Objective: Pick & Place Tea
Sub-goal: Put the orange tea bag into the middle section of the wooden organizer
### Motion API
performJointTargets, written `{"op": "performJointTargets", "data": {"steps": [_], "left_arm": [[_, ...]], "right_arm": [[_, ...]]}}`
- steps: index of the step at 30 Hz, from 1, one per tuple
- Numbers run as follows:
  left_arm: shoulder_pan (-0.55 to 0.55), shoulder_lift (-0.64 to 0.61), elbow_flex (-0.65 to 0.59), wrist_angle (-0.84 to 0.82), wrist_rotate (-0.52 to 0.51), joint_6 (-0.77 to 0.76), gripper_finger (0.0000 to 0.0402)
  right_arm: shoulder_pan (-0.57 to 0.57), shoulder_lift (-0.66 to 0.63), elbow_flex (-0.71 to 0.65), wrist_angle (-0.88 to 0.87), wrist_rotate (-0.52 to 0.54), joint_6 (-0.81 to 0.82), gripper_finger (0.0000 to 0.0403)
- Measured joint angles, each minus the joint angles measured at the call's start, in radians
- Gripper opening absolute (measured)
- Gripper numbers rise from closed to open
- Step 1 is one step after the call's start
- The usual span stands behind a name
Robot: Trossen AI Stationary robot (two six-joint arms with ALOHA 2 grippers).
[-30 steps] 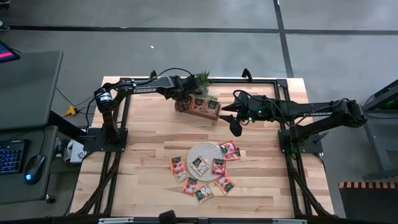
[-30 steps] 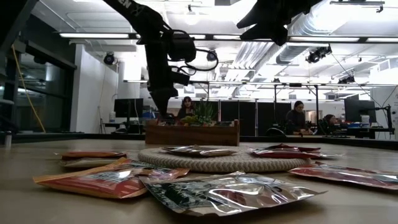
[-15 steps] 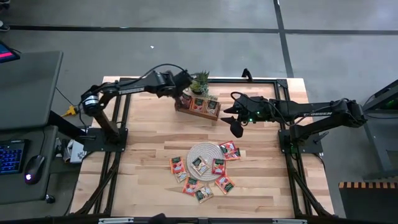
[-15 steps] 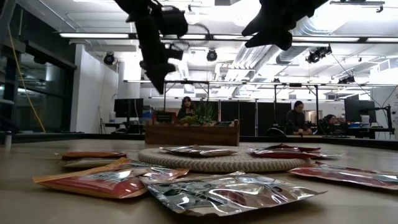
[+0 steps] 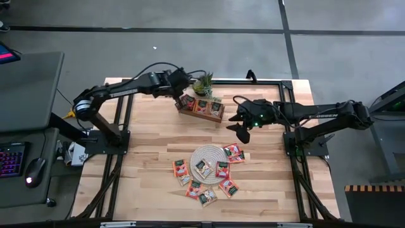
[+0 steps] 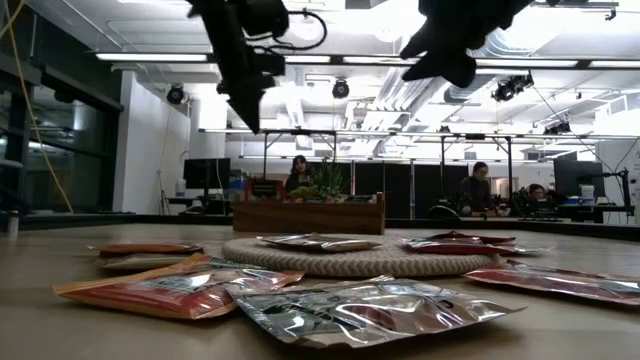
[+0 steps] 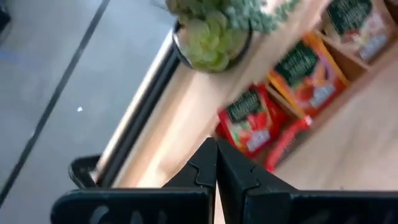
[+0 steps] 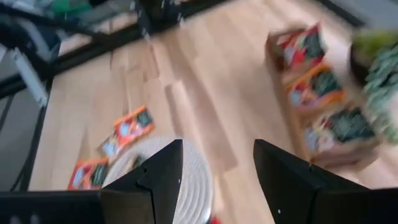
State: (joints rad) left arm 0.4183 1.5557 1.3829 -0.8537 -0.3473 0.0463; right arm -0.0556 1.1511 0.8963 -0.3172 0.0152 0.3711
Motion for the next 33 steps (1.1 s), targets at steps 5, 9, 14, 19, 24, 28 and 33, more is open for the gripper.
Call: {"op": "performJointTargets", "data": {"steps": [5,9,14,19,24,28,33], "left_arm": [[-0.045,-0.132,-0.06,0.054,0.05,-0.078,0.0],[-0.105,-0.23,-0.128,0.055,0.041,-0.209,0.0],[-0.246,-0.347,-0.231,0.058,0.014,-0.411,0.0],[-0.455,-0.384,-0.327,0.052,-0.076,-0.681,0.0],[-0.683,-0.368,-0.386,0.072,-0.174,-0.936,0.0],[-0.813,-0.321,-0.407,0.082,-0.241,-1.102,0.0],[-0.916,-0.263,-0.404,0.098,-0.25,-1.234,0.0]], "right_arm": [[0.031,0.0,0.0,-0.07,-0.005,0.014,0.0193],[0.051,0.0,0.0,-0.095,-0.005,0.013,0.0193],[0.065,0.0,0.0,-0.104,-0.005,0.01,0.0193],[0.075,0.0,0.0,-0.091,-0.007,-0.008,0.0193],[0.092,0.0,0.0,-0.077,-0.007,-0.048,0.0193],[0.097,0.0,0.0,-0.074,-0.007,-0.08,0.0193],[0.098,0.0,0.0,-0.069,-0.008,-0.049,0.0193]]}}
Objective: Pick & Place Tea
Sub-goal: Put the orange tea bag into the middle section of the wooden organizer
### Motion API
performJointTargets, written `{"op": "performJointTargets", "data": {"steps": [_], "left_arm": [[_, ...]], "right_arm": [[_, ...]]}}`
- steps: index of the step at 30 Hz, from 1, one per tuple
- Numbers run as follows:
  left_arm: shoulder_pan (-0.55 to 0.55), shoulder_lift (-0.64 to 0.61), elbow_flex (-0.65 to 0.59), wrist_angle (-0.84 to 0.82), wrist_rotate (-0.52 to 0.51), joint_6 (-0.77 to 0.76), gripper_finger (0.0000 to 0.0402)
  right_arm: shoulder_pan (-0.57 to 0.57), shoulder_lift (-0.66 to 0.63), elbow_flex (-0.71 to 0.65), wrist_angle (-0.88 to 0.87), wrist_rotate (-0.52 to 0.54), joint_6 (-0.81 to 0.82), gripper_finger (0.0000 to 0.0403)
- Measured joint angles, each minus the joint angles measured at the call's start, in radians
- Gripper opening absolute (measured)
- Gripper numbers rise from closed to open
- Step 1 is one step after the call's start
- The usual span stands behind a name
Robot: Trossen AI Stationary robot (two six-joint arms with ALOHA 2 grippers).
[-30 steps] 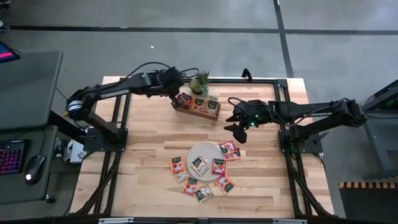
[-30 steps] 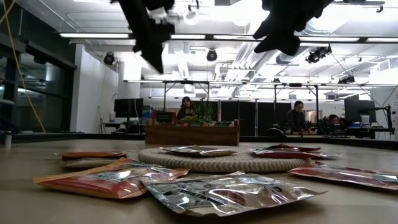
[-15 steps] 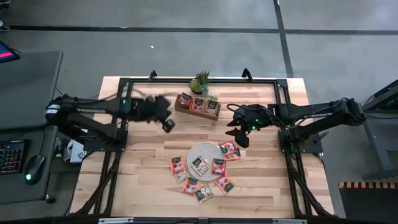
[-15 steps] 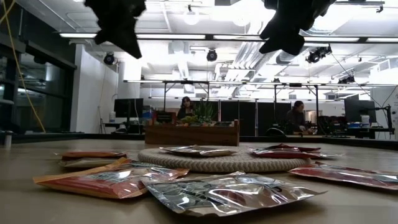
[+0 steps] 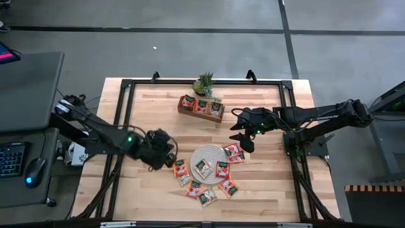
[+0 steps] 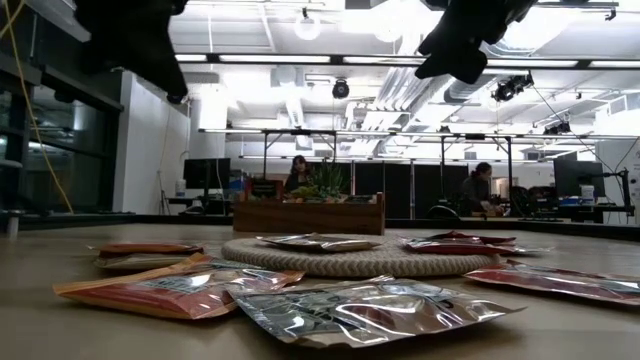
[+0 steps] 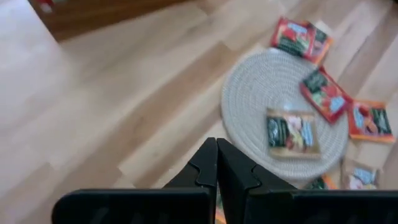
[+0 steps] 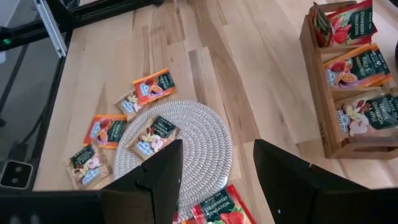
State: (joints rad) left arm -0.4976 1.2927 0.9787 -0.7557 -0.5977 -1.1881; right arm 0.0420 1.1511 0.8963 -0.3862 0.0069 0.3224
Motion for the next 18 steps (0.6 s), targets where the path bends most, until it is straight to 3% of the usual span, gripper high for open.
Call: {"op": "performJointTargets", "data": {"steps": [8,18], "left_arm": [[-0.1,0.095,0.0,0.008,0.014,-0.102,0.0],[-0.154,0.234,0.001,0.094,0.121,-0.126,0.0]], "right_arm": [[0.023,0.0,0.0,0.016,0.021,0.108,0.0193],[0.082,0.027,0.0,0.094,0.089,0.235,0.0193]]}}
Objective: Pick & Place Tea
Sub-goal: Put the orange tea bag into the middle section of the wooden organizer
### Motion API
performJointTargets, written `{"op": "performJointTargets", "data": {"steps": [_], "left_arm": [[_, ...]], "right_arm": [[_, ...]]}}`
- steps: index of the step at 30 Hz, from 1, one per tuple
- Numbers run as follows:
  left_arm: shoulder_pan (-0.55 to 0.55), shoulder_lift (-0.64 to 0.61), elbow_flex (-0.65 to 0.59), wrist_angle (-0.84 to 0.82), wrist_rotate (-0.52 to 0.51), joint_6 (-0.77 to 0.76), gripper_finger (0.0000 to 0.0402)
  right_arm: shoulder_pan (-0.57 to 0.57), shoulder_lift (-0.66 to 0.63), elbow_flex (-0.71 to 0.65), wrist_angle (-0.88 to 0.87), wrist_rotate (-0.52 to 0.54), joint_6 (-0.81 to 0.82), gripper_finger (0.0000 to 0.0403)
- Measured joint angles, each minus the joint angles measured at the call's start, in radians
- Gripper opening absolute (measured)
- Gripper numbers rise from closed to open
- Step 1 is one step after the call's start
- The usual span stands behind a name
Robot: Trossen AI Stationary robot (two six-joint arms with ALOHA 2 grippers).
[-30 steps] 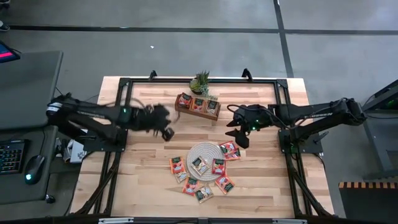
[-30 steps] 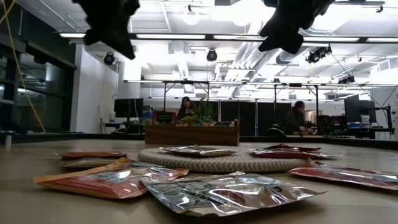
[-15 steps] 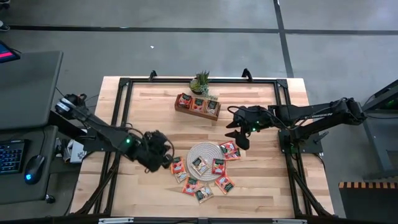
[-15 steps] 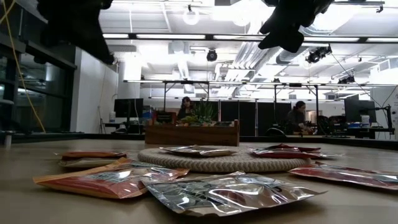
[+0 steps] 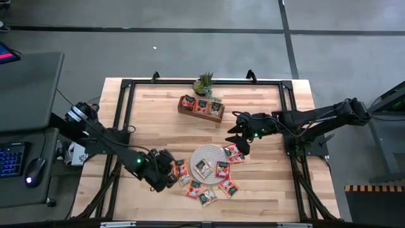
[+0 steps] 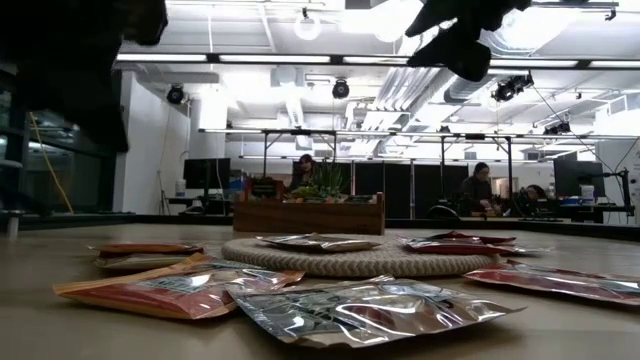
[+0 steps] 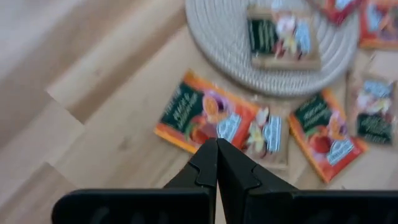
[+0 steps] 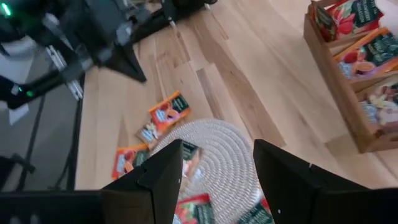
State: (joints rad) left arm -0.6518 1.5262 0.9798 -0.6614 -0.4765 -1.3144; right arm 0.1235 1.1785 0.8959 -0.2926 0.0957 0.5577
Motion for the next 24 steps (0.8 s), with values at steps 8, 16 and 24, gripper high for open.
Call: {"op": "performJointTargets", "data": {"steps": [8,16,24], "left_arm": [[0.004,0.081,0.0,0.024,0.068,-0.125,0.0],[0.003,0.082,0.0,0.032,0.106,-0.279,0.0],[0.003,0.082,0.0,0.05,0.066,-0.448,0.0]], "right_arm": [[0.06,0.135,0.0,0.222,0.003,0.094,0.0193],[0.068,0.3,-0.001,0.419,-0.07,0.182,0.0193],[0.059,0.377,0.0,0.522,-0.103,0.153,0.0193]]}}
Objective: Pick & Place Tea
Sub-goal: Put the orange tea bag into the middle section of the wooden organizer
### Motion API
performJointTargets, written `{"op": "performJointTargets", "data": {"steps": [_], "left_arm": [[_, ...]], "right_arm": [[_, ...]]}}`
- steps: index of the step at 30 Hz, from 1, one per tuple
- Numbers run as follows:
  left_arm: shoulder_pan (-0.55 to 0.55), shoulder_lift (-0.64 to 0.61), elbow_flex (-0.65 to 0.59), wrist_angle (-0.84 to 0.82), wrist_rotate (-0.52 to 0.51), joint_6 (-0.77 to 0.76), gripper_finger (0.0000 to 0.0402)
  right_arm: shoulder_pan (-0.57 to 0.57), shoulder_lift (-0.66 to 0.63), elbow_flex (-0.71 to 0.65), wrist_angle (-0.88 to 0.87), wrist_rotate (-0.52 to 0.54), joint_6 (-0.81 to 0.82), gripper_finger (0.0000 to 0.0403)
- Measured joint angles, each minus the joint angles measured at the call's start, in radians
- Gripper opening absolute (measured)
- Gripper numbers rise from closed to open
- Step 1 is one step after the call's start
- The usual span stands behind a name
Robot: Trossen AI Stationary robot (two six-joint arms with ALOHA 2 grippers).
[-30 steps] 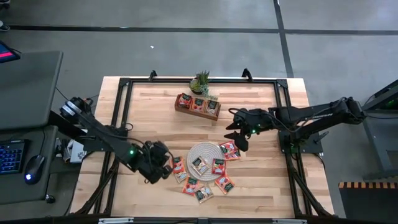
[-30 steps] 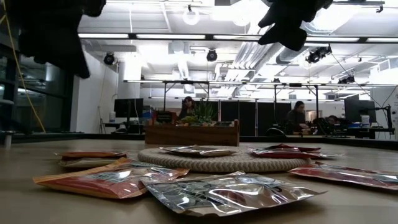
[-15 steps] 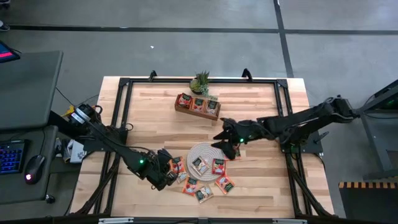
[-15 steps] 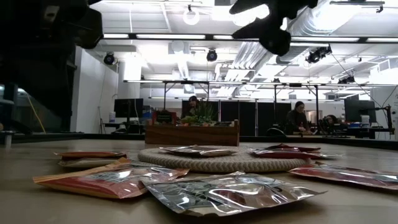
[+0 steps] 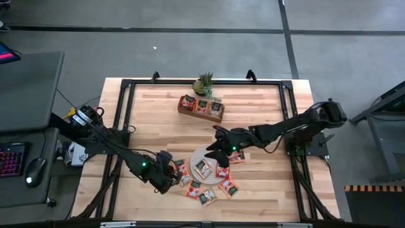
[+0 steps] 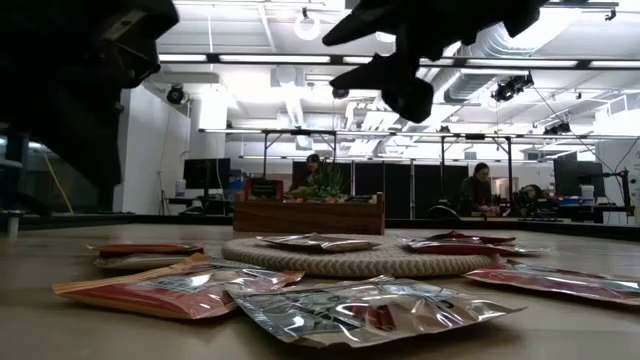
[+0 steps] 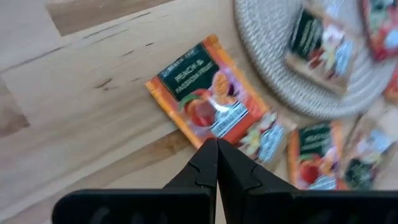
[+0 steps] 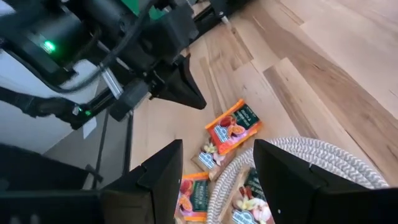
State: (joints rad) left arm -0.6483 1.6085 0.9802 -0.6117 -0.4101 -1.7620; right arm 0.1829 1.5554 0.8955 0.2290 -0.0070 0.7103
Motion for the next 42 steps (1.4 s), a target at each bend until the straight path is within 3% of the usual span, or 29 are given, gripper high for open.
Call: {"op": "performJointTargets", "data": {"steps": [11,16,19,21,26,37,42], "left_arm": [[0.0,0.0,0.0,0.141,-0.097,-0.282,0.0],[0.0,0.049,0.0,0.133,-0.072,-0.437,0.0],[0.001,0.079,-0.002,0.179,-0.042,-0.45,0.0],[0.0,0.108,0.004,0.253,-0.049,-0.449,0.0],[0.001,0.149,0.001,0.264,-0.085,-0.469,0.0],[0.001,0.159,0.001,0.146,-0.045,-0.474,0.0],[0.0,0.197,0.005,0.145,-0.037,-0.47,0.0]], "right_arm": [[-0.076,0.068,0.0,0.018,-0.147,-0.054,0.0193],[-0.114,0.094,0.0,0.008,-0.211,-0.112,0.0193],[-0.135,0.095,0.0,0.008,-0.25,-0.153,0.0193],[-0.147,0.095,0.0,0.013,-0.284,-0.175,0.0193],[-0.162,0.095,0.0,0.015,-0.346,-0.205,0.0193],[-0.147,0.095,0.001,0.039,-0.34,-0.221,0.0193],[-0.15,0.106,0.068,0.019,-0.319,-0.228,0.0193]]}}
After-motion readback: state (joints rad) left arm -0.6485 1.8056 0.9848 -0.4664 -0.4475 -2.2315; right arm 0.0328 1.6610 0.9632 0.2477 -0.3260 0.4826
